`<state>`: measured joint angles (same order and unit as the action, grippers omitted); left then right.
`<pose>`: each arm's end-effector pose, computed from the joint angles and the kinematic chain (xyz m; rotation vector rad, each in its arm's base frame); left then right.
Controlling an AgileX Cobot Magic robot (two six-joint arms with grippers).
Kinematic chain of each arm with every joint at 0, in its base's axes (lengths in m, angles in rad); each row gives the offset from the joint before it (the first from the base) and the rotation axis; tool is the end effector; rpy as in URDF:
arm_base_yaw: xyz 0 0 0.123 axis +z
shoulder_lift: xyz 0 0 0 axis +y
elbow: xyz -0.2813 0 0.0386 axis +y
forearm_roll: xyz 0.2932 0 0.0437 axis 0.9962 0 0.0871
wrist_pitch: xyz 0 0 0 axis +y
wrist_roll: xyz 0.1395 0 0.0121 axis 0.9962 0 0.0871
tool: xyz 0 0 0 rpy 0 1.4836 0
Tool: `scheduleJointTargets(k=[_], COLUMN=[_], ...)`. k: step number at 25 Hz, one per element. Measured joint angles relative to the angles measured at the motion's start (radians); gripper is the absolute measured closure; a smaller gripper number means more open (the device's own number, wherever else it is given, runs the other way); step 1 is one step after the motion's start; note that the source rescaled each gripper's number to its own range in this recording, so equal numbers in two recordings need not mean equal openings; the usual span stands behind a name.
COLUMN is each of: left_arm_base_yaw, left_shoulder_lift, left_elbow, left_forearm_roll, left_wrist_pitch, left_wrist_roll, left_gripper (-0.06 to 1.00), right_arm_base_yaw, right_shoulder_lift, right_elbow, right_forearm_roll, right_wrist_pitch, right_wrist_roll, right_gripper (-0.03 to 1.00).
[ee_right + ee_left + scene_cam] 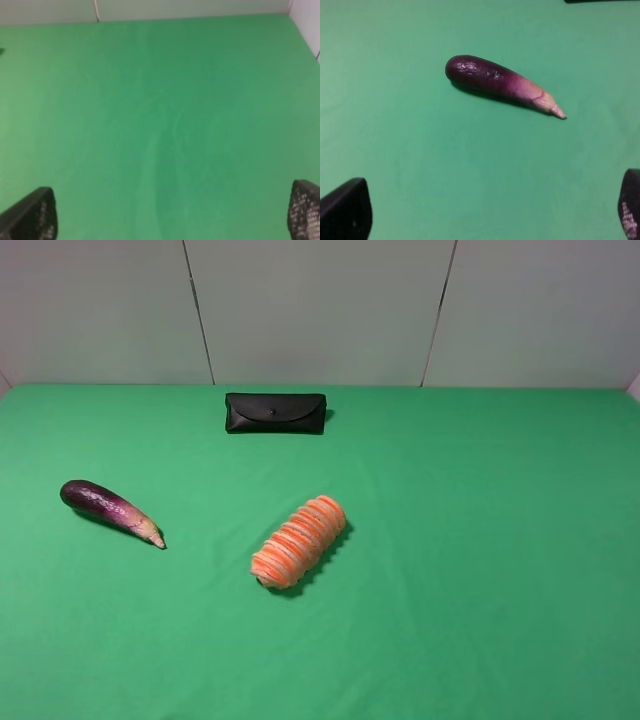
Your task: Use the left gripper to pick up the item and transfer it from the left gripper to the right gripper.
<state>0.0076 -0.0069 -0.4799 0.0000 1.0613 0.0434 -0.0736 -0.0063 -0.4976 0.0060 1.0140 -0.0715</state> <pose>0.0808 0.0006 0.2698 0.0368 2.0579 0.0316 0.0816 -0.0053 0.2821 0.0020 1.9947 -0.0864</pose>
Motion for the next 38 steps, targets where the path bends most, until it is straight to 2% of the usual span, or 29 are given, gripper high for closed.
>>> scheduleJointTargets(k=[11,15,26,32,38], left_arm_base_yaw=[0.0,0.0,0.0,0.0,0.0], left_shoulder_lift=[0.0,0.017,0.396,0.602,0.785], left_elbow=[0.0,-0.025,-0.198,-0.243,-0.246], left_forearm_roll=[0.0,0.0,0.0,0.0,0.0], left_wrist_pitch=[0.0,0.006,0.008,-0.008,-0.085], left_wrist_roll=[-0.002,-0.052,-0.134,-0.262,-0.38], left_gripper=[-0.03,-0.03,-0.03,-0.03,-0.03], right_arm_base_yaw=[0.0,0.0,0.0,0.0,0.0], right_shoulder_lift=[0.0,0.0,0.0,0.0,0.0], right_elbow=[0.0,0.0,0.0,0.0,0.0], right_forearm_roll=[0.0,0.0,0.0,0.0,0.0], right_wrist_pitch=[0.0,0.0,0.0,0.0,0.0], right_wrist_roll=[0.0,0.0,0.0,0.0,0.0], right_gripper=[-0.03,-0.03,-0.03,-0.03,-0.03])
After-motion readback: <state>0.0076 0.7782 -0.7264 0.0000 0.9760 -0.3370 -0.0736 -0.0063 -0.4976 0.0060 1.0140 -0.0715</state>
